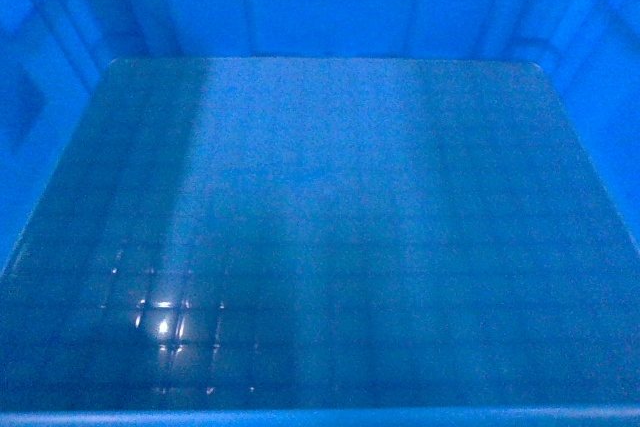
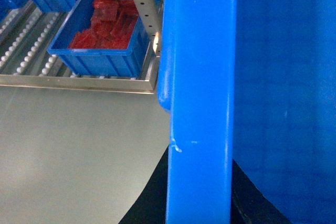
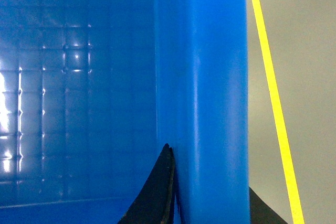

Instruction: Place box next to blue box on left shelf

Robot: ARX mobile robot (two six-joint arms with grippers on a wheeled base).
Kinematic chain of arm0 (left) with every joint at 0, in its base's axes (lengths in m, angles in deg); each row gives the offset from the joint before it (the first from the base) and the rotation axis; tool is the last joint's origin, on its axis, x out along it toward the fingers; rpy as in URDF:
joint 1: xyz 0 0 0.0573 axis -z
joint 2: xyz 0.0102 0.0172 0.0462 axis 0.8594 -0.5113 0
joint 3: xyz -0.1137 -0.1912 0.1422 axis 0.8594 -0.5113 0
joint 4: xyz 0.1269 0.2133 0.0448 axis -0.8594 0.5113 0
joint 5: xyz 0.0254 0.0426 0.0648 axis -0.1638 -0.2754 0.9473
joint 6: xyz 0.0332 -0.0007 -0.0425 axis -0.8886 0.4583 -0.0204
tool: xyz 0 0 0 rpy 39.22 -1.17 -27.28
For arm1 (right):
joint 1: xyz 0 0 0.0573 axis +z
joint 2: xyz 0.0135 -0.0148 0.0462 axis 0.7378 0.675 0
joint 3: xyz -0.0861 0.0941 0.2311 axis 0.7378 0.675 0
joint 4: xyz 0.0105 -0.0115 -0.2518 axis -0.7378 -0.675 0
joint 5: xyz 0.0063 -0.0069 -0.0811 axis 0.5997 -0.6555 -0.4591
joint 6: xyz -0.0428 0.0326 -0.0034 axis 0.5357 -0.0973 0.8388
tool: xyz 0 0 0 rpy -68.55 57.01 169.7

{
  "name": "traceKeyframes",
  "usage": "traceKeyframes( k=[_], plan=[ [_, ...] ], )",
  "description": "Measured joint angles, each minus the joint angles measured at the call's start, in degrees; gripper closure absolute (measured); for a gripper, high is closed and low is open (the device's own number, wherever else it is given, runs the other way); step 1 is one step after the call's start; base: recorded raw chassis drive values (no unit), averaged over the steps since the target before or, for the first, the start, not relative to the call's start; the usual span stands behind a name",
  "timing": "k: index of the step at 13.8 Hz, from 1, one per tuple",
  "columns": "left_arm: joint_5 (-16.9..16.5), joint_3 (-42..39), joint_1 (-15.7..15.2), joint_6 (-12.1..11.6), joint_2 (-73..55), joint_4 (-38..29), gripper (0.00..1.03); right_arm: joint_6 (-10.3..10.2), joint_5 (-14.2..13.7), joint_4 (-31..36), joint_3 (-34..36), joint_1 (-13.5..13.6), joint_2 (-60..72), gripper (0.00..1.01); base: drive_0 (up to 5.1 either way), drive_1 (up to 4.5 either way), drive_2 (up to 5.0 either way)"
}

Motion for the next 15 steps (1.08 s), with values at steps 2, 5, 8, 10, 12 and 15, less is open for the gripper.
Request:
traceKeyframes(
  k=[2, 5, 8, 10, 12, 15],
  plan=[
    [0.0, 0.0, 0.1, 0.1, 0.0, 0.0, 0.91, 0.1, 0.0, -0.1, 0.0, 0.0, -0.3, 0.88, 0.1, 4.47, -4.2],
    [0.0, 0.0, 0.1, 0.0, 0.0, 0.1, 0.91, 0.0, 0.0, 0.0, 0.0, 0.0, -0.2, 0.88, 0.1, 4.47, -4.2],
    [0.0, 0.0, 0.1, 0.0, 0.0, 0.1, 0.91, 0.0, 0.0, -0.1, 0.0, 0.0, -0.3, 0.88, 0.1, 4.47, -4.2],
    [0.1, 0.0, 0.1, 0.0, 0.0, 0.1, 0.91, 0.0, 0.0, 0.0, 0.0, 0.0, -0.2, 0.88, 0.1, 4.47, -4.2],
    [0.1, 0.0, 0.1, 0.0, 0.0, 0.1, 0.91, 0.0, 0.0, 0.0, 0.0, 0.0, -0.2, 0.88, 0.1, 4.47, -4.2],
    [0.1, 0.0, 0.1, 0.0, 0.0, 0.1, 0.91, 0.0, 0.0, 0.1, 0.0, 0.0, -0.1, 0.88, 0.1, 4.47, -4.2]
  ],
)
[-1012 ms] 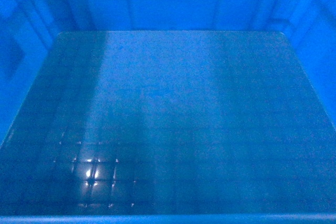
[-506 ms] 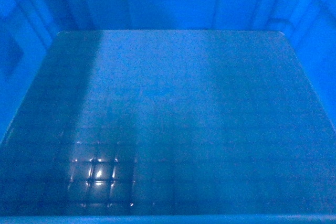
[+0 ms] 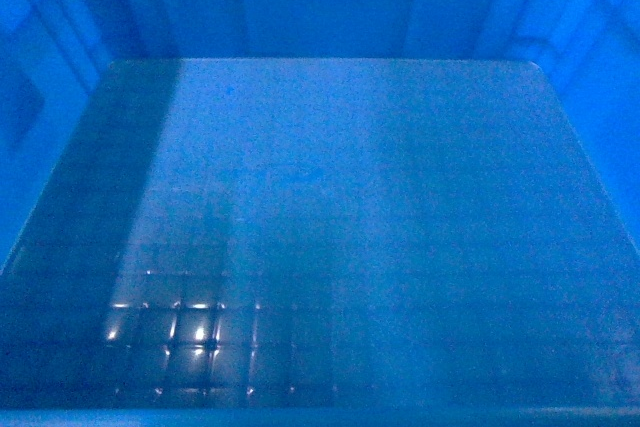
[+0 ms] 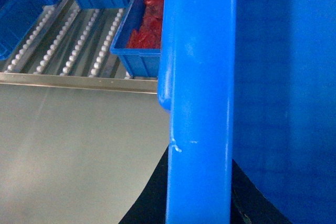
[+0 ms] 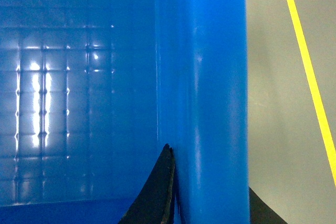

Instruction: Place box next to blue box on left shelf

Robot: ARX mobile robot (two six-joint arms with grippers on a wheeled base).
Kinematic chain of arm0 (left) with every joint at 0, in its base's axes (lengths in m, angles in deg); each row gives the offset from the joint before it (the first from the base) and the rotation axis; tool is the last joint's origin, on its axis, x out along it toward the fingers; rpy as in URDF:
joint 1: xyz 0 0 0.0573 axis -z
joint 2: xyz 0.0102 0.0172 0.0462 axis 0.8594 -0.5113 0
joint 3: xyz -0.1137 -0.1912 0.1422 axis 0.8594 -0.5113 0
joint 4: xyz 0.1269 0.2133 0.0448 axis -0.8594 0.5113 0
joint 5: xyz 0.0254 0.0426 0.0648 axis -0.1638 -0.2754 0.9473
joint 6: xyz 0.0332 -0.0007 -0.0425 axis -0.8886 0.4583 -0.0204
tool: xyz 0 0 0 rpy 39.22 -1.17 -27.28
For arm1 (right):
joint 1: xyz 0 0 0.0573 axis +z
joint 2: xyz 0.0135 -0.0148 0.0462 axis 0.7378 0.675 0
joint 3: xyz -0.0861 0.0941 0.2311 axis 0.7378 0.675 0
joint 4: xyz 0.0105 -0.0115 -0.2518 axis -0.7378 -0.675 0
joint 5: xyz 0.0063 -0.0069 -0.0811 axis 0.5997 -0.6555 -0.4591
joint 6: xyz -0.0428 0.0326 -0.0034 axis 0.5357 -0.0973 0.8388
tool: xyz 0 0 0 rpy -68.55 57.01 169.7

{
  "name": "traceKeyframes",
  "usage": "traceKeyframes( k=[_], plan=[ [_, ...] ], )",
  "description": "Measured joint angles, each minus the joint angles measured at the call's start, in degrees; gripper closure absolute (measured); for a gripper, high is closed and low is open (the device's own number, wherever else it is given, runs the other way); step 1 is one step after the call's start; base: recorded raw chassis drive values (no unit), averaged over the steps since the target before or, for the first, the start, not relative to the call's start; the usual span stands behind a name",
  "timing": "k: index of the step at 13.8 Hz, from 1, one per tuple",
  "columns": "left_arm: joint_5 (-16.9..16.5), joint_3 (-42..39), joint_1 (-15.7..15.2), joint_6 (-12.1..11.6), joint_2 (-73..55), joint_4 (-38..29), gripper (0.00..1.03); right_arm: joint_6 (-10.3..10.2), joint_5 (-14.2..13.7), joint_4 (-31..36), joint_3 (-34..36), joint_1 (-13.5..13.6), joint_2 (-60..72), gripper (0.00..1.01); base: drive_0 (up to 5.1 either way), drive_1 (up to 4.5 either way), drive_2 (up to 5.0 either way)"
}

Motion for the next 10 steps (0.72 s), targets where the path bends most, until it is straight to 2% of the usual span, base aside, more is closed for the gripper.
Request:
traceKeyframes(
  k=[4, 10],
  plan=[
    [0.0, 0.0, 0.0, 0.0, 0.0, 0.0, 0.91, 0.0, 0.0, 0.0, 0.0, 0.0, 0.0, 0.88, 0.1, 4.47, -4.2],
    [0.0, 0.0, 0.0, 0.0, 0.0, 0.0, 0.91, 0.0, 0.0, 0.0, 0.0, 0.0, 0.0, 0.88, -4.9, 2.46, 2.5]
  ],
)
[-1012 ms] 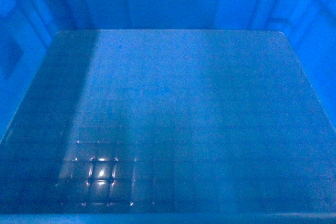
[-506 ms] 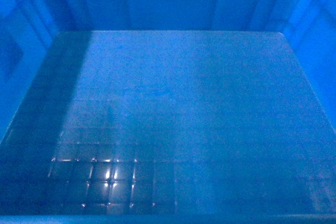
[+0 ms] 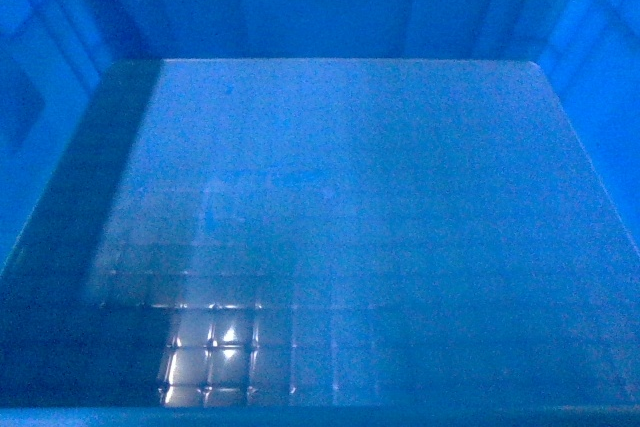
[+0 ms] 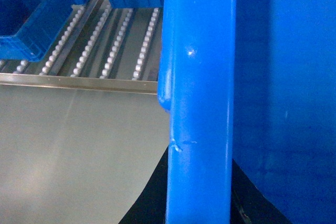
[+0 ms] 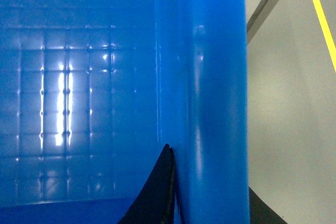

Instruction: Place box next to blue box on left shelf

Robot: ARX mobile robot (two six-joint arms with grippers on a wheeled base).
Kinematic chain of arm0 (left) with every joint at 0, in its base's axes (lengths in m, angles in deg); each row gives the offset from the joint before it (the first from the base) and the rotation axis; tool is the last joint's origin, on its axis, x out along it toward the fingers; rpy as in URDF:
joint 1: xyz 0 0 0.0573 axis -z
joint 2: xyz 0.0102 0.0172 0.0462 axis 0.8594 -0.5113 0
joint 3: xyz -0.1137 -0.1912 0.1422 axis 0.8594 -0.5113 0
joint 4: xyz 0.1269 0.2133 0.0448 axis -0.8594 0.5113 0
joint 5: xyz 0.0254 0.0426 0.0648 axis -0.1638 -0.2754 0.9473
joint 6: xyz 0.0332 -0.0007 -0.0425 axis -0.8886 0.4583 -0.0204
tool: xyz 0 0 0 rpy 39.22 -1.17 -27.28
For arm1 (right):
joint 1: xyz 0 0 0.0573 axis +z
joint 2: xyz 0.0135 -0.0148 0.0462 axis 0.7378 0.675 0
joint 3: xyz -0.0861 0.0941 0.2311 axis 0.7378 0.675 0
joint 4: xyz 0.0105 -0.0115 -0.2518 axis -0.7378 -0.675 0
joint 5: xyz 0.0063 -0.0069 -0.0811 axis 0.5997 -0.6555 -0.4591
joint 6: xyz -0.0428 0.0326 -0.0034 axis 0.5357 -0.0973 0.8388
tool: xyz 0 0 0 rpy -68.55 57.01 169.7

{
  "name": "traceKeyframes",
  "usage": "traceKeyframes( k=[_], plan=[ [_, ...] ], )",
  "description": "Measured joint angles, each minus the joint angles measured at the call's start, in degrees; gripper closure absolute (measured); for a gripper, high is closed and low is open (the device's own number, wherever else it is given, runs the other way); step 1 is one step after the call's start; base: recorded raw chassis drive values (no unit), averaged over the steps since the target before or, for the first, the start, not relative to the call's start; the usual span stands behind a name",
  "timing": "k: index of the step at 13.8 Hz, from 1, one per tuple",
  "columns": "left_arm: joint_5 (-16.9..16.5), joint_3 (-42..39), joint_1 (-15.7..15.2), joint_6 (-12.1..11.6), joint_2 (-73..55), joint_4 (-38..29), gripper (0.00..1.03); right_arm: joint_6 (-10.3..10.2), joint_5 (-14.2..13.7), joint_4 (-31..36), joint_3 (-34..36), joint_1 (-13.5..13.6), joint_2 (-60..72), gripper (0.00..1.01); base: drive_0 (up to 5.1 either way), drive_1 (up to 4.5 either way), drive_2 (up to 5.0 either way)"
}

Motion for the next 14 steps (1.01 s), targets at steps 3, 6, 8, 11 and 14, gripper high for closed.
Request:
traceKeyframes(
  k=[3, 6, 8, 11, 14],
  plan=[
    [0.1, 0.0, 0.0, 0.0, 0.0, 0.1, 0.91, -0.1, 0.0, 0.0, 0.0, 0.0, 0.1, 0.88, -5.0, 2.37, 2.4],
    [0.1, 0.0, 0.0, -0.1, 0.0, 0.2, 0.91, -0.1, 0.1, 0.0, 0.0, 0.0, 0.2, 0.88, -5.0, 2.37, 2.4],
    [0.1, 0.0, 0.0, -0.1, 0.0, 0.2, 0.91, -0.1, 0.1, 0.0, 0.0, 0.0, 0.2, 0.88, -5.1, 2.34, 2.3],
    [0.2, 0.0, 0.0, 0.0, 0.0, 0.1, 0.91, -0.1, 0.1, 0.0, 0.0, 0.0, 0.0, 0.88, -5.1, 2.39, 2.4],
    [0.2, 0.0, 0.0, -0.1, 0.0, 0.2, 0.91, -0.1, 0.1, -0.1, 0.0, 0.0, 0.2, 0.88, -5.1, 2.40, 2.4]
  ],
)
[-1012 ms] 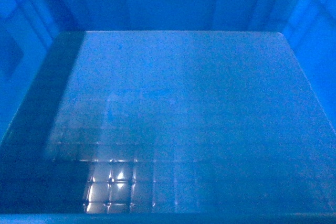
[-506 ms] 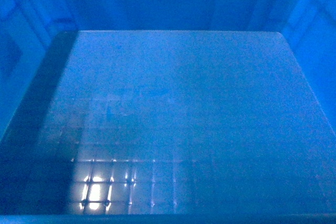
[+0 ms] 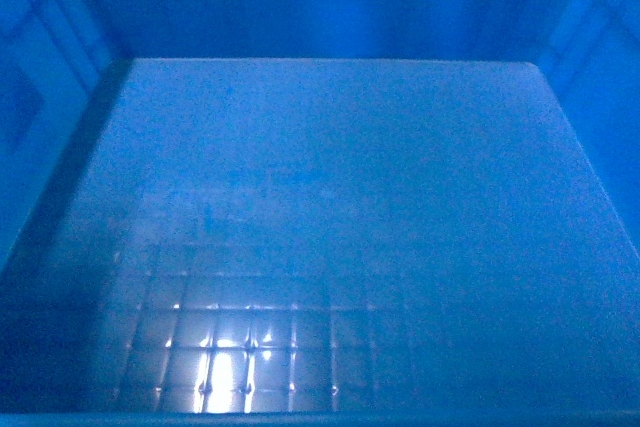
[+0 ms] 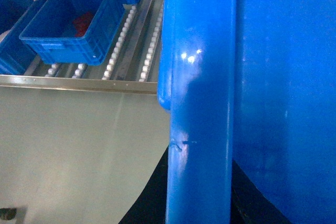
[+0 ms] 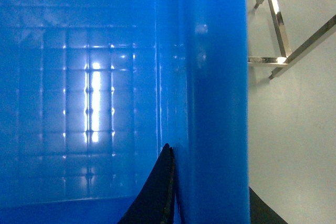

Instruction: Place box next to blue box on left shelf

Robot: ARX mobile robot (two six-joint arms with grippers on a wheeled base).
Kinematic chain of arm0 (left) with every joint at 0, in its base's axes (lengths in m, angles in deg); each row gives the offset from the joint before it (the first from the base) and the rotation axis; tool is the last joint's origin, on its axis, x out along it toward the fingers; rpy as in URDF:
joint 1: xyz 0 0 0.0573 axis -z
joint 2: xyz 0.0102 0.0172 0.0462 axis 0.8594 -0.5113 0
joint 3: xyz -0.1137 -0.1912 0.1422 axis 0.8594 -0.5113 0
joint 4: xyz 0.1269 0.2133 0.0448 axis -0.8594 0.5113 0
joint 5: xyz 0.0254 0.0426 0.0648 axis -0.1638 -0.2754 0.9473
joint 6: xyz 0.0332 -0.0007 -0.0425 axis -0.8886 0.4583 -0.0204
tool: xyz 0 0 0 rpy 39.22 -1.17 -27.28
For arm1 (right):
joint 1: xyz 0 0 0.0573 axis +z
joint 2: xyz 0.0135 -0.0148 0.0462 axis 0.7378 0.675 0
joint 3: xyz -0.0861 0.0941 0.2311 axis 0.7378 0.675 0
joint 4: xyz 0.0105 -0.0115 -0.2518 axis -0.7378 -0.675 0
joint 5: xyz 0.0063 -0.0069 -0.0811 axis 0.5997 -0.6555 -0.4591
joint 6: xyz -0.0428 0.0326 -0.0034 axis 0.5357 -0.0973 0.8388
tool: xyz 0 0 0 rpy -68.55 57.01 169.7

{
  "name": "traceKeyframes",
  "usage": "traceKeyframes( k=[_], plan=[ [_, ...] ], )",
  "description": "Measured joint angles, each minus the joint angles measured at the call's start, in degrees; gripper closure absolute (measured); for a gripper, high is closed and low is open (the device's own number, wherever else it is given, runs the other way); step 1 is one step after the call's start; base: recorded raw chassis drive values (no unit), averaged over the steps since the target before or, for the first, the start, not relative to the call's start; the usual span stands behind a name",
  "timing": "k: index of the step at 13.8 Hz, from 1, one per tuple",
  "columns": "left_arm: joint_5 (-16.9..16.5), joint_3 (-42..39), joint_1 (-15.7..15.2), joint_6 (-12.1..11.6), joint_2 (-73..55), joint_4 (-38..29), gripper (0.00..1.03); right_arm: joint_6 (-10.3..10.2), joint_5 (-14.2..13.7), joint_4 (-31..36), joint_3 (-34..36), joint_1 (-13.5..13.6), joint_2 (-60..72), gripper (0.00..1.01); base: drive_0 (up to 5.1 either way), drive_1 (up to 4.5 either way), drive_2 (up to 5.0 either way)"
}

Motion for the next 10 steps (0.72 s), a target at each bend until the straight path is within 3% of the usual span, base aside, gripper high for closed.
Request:
traceKeyframes(
  k=[10],
  plan=[
    [0.0, 0.0, 0.0, 0.0, 0.0, -0.1, 0.91, 0.0, 0.0, 0.1, 0.0, 0.0, 0.0, 0.88, -5.0, 2.41, 2.4]
  ],
)
